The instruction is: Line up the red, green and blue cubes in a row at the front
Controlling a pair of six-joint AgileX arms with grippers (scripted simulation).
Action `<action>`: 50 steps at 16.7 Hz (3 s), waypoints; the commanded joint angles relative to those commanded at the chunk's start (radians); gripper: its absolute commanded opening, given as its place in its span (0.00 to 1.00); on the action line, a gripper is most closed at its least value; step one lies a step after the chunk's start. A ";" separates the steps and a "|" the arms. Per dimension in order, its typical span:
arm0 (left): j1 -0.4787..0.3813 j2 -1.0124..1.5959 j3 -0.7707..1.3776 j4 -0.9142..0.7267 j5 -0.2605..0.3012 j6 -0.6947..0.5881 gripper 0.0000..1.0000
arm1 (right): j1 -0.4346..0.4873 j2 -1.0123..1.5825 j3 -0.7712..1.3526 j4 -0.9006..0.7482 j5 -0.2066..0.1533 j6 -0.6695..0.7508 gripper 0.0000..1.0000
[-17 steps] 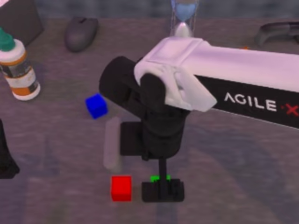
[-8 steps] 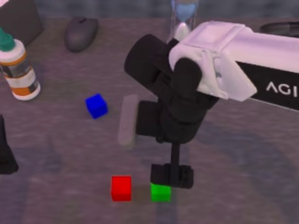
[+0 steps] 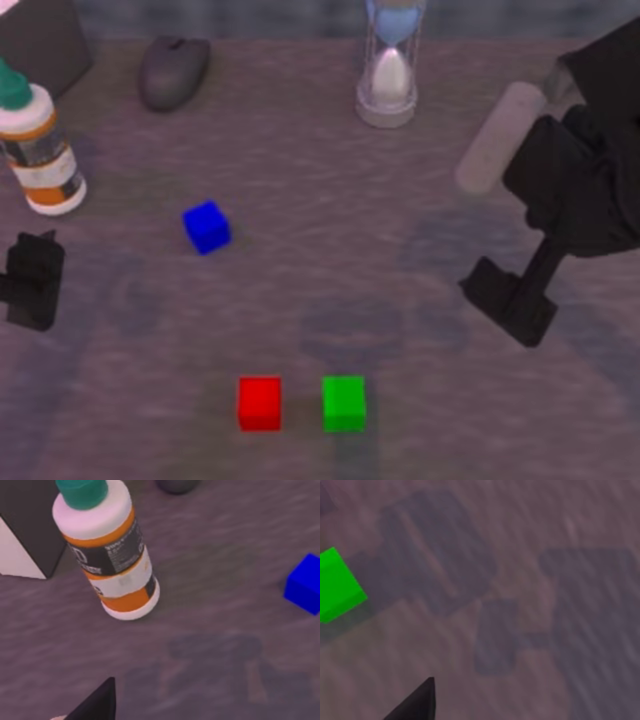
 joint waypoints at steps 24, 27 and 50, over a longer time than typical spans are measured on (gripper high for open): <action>-0.224 1.571 1.403 -0.814 -0.018 0.447 1.00 | -0.586 -1.374 -1.112 0.747 0.045 0.440 1.00; -0.219 1.570 1.397 -0.809 -0.018 0.446 1.00 | -0.586 -1.374 -1.112 0.747 0.045 0.440 1.00; -0.222 1.640 1.200 -0.543 -0.018 0.449 0.25 | -0.586 -1.374 -1.112 0.747 0.045 0.440 1.00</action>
